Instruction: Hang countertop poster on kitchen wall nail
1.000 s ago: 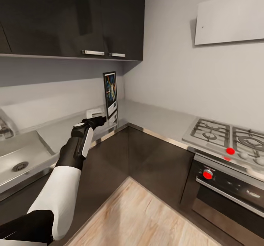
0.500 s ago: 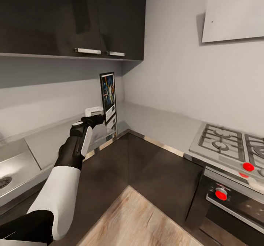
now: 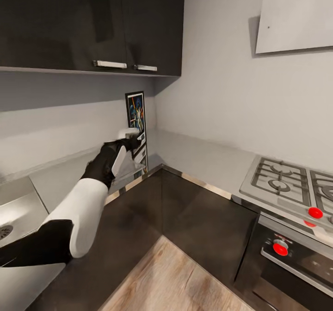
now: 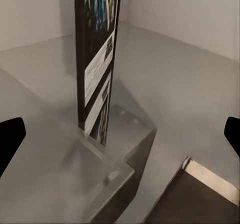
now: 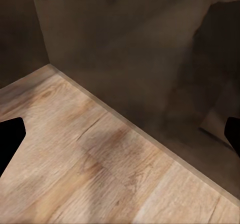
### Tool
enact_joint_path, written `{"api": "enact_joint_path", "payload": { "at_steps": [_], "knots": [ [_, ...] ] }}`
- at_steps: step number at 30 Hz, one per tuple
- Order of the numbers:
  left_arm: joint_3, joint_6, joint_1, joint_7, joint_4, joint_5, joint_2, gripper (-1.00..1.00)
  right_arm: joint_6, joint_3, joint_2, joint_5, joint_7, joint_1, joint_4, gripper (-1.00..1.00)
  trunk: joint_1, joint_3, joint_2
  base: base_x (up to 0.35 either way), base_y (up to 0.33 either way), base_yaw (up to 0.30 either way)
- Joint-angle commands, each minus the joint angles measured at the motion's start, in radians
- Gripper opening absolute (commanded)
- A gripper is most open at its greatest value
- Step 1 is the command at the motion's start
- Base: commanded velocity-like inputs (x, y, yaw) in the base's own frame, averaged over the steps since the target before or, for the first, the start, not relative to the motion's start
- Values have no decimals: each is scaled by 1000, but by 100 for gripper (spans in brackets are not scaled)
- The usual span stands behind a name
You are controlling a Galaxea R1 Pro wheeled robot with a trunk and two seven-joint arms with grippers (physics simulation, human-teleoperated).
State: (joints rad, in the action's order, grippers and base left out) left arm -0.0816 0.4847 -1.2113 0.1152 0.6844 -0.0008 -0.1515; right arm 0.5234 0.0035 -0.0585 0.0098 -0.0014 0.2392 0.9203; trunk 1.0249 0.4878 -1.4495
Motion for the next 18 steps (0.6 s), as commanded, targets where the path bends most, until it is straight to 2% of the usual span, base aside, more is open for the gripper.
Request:
{"api": "enact_joint_path", "payload": {
  "at_steps": [1, 5, 12, 18],
  "knots": [
    [-4, -16, -27, 2, -39, 0, -1, 100, 1, 1, 0, 1, 0, 0, 1, 100, 0, 1, -1, 0, 0, 0],
    [-4, -60, -57, 2, -86, 1, 0, 100, 1, 1, 1, 2, 0, 0, 1, 100, 0, 1, -1, 0, 0, 0],
    [-10, -133, -70, 0, -113, 2, 2, 100, 3, 3, 3, 2, 0, 0, 2, 100, 0, 1, -1, 0, 0, 0],
    [-17, -142, -71, 0, -111, 2, 4, 100, 3, 3, 3, 2, 0, 0, 0, 100, 0, 1, -1, 130, 14, 0]
  ]
}}
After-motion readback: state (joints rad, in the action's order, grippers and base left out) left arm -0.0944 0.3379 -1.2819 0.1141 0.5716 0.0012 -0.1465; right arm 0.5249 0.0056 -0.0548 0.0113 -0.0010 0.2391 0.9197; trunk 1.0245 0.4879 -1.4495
